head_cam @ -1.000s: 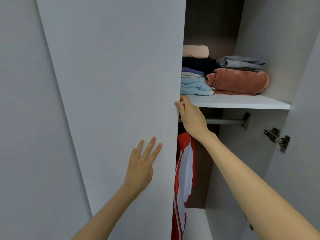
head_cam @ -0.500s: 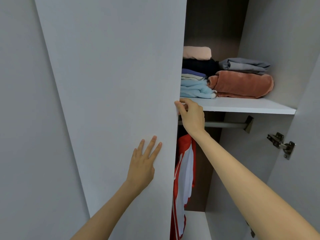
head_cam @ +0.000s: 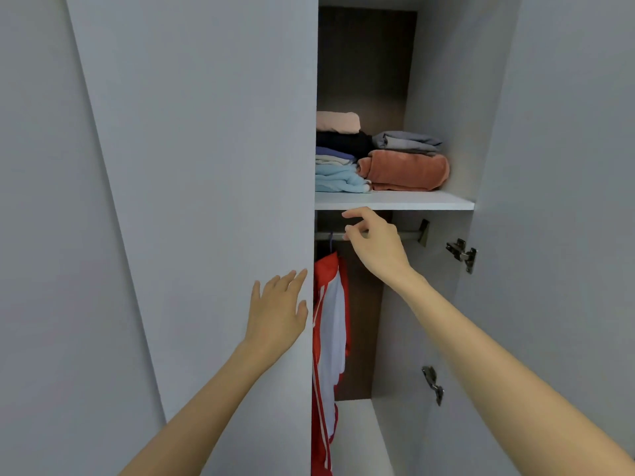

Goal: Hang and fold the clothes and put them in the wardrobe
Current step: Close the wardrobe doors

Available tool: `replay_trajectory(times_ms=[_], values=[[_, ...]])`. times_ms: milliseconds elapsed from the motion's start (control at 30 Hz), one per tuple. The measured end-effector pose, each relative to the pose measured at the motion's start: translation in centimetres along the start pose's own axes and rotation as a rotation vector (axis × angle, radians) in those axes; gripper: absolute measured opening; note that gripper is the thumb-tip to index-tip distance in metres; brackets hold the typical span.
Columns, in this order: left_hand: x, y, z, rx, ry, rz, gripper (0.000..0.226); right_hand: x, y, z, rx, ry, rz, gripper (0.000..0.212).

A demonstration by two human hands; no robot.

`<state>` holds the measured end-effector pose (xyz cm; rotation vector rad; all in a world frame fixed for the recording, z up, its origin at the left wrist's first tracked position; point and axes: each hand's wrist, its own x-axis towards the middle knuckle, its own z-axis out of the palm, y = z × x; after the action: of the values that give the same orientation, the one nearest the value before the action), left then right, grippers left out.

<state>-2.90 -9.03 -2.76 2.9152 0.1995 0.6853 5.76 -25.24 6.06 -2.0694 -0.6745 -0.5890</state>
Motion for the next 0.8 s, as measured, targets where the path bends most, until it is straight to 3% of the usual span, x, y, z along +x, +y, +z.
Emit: replay_trajectory(times_ms=[400, 700, 800], values=[[-10.7, 13.0, -2.3, -0.430, 0.054, 0.279, 0.051, -17.8, -2.3, -15.4, -0.269, 0.157, 0.083, 0.019], [-13.0, 24.5, -0.9, -0.516, -0.087, 0.488, 0.075, -25.0, 1.0, -24.6, -0.320, 0.539, 0.086, 0.013], [-12.9, 27.9, -0.2, -0.530, -0.136, 0.507, 0.083, -25.4, 3.2, -26.4, -0.283, 0.557, 0.184, 0.022]])
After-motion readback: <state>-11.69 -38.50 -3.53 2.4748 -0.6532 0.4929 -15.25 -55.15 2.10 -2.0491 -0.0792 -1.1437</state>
